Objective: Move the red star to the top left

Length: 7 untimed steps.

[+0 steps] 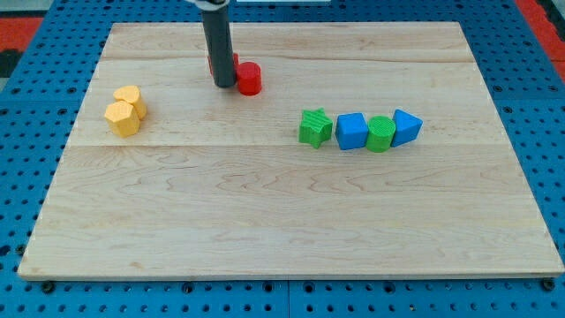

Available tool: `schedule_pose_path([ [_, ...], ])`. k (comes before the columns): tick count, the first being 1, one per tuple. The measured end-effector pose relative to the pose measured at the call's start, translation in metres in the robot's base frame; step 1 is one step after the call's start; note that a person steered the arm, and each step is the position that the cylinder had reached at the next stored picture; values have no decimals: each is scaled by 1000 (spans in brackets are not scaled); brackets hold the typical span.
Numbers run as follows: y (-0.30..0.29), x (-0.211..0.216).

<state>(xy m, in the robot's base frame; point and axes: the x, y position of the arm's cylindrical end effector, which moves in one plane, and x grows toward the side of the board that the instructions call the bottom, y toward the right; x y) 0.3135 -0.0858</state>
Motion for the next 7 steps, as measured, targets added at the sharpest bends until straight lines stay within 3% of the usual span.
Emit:
schedule_pose_path([
  [2, -10, -50],
  [4, 33, -70],
  [5, 1, -96],
  [6, -68, -111],
  [7, -73, -113],
])
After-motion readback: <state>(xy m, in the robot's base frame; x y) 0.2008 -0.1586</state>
